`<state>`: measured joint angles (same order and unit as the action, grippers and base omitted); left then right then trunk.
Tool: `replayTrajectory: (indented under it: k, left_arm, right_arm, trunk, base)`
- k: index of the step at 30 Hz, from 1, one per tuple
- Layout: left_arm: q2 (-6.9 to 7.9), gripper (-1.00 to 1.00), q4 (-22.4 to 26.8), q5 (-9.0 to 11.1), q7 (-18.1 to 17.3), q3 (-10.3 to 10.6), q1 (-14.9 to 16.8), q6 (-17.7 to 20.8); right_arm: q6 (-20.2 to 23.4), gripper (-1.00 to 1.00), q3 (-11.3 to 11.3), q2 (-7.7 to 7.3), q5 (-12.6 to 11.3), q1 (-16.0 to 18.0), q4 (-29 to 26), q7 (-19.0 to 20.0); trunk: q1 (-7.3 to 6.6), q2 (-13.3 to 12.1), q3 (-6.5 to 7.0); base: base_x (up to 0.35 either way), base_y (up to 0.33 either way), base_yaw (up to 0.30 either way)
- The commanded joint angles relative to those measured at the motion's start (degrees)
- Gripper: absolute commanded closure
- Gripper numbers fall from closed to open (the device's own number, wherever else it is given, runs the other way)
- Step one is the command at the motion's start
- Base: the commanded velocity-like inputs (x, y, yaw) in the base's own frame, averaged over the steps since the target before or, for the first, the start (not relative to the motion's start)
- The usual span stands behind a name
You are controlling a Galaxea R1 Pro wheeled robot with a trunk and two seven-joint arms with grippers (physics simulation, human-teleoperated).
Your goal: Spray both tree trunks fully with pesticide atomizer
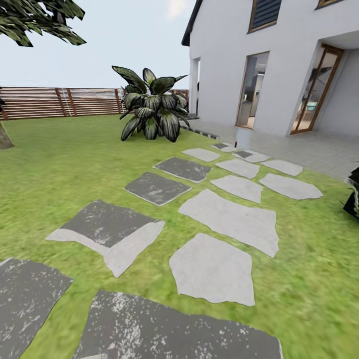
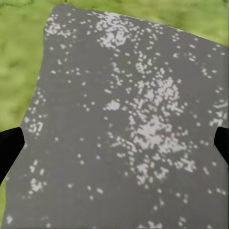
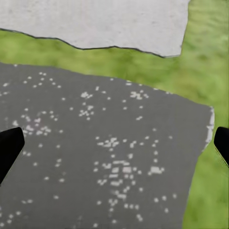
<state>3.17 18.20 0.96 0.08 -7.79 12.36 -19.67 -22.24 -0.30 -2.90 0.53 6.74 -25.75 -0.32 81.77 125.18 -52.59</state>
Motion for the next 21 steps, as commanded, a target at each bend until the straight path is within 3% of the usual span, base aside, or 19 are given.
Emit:
replayTrajectory:
  k: [1,14,21]
  left_arm:
    - [0.0,-1.0,0.0,0.1,0.0,0.0,0.0,-0.2]
    - [0.0,-1.0,-0.1,0.1,0.0,-0.1,0.0,-0.2]
    - [0.0,-1.0,-0.1,0.1,0.0,-0.1,0.0,-0.2]
  right_arm:
    - [-0.2,-1.0,0.0,0.0,0.1,0.0,0.1,0.0]
    - [-0.2,-1.0,0.0,0.0,0.1,0.0,0.1,0.0]
    - [-0.2,-1.0,0.0,0.0,0.0,0.0,0.1,0.0]
  trunk:
    - [0.02,0.0,-0.05]
    - [0.02,0.0,-0.05]
    - [0.02,0.0,-0.05]
  base:
    - [0.34,-0.05,0.0]
    - [0.34,-0.101,-0.006]
    - [0.34,-0.107,-0.215]
